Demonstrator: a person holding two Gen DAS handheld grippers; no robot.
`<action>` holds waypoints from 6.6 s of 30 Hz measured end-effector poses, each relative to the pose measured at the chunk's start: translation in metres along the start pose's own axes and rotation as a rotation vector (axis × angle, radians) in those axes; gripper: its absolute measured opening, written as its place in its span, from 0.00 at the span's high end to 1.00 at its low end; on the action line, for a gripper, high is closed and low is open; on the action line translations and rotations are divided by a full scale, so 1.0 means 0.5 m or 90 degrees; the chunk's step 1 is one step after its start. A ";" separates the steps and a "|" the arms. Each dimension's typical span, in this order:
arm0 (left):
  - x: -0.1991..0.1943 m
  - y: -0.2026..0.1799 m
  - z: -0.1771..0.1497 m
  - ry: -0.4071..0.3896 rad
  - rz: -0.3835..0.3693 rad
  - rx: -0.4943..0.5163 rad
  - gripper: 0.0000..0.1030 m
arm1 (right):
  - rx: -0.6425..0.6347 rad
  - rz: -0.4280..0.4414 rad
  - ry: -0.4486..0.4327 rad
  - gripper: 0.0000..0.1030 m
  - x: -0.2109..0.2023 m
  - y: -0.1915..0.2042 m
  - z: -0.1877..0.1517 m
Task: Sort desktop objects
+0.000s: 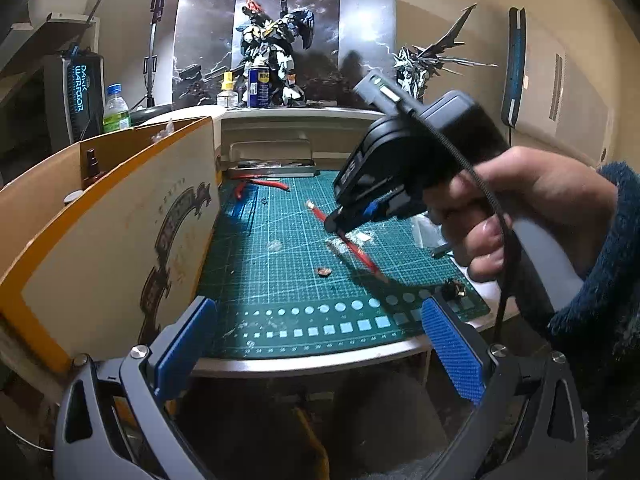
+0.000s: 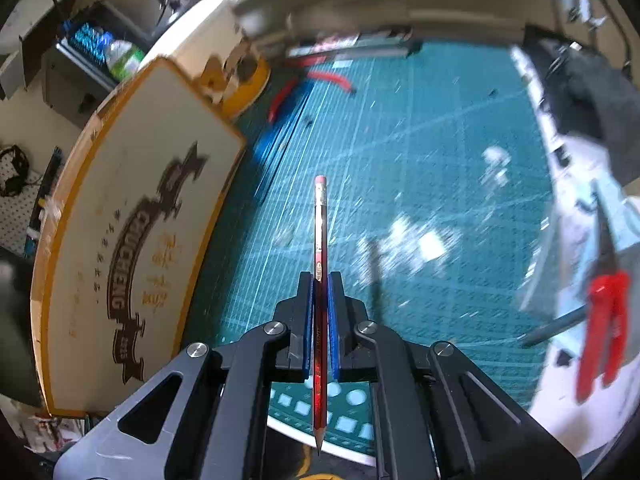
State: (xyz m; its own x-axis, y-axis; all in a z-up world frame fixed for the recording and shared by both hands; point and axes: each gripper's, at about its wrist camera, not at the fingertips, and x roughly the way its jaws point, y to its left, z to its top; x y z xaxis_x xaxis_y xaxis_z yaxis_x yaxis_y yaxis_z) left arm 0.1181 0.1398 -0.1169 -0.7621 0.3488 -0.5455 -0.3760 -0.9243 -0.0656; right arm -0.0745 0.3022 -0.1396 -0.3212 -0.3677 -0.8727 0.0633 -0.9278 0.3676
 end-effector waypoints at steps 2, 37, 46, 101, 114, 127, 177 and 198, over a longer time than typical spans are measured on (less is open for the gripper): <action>-0.002 0.003 -0.003 0.002 -0.002 0.002 0.00 | 0.002 0.006 0.020 0.93 0.020 0.009 -0.011; 0.166 -0.100 -0.089 -0.146 0.158 -0.129 0.00 | -0.043 -0.168 -0.318 0.30 -0.217 -0.112 -0.275; 0.191 -0.115 -0.126 -0.177 0.208 -0.076 0.00 | -0.012 -0.120 -0.314 0.30 -0.192 -0.162 -0.313; 0.032 0.498 0.314 0.201 0.051 -0.083 0.94 | -0.096 -0.020 -0.331 0.30 -0.154 -0.039 -0.252; 0.224 0.424 0.322 0.322 0.119 0.049 0.94 | -0.133 -0.028 -0.352 0.30 -0.184 0.015 -0.213; 0.280 0.426 0.294 0.344 0.134 0.063 0.94 | -0.124 -0.029 -0.348 0.30 -0.184 -0.002 -0.211; -0.134 0.274 0.347 -0.132 0.285 0.015 0.09 | -0.255 -0.072 -0.368 0.26 -0.283 0.134 -0.173; -0.171 0.320 0.322 -0.091 0.300 -0.108 0.00 | -0.350 -0.098 -0.351 0.01 -0.340 0.382 -0.107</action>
State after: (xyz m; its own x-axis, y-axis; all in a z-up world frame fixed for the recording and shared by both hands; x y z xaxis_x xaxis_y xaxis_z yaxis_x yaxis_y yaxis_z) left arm 0.0381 -0.0129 0.0539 -0.8973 -0.1044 -0.4290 0.1066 -0.9941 0.0189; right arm 0.0429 0.1843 0.0618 -0.7765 -0.2818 -0.5636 0.3914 -0.9166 -0.0810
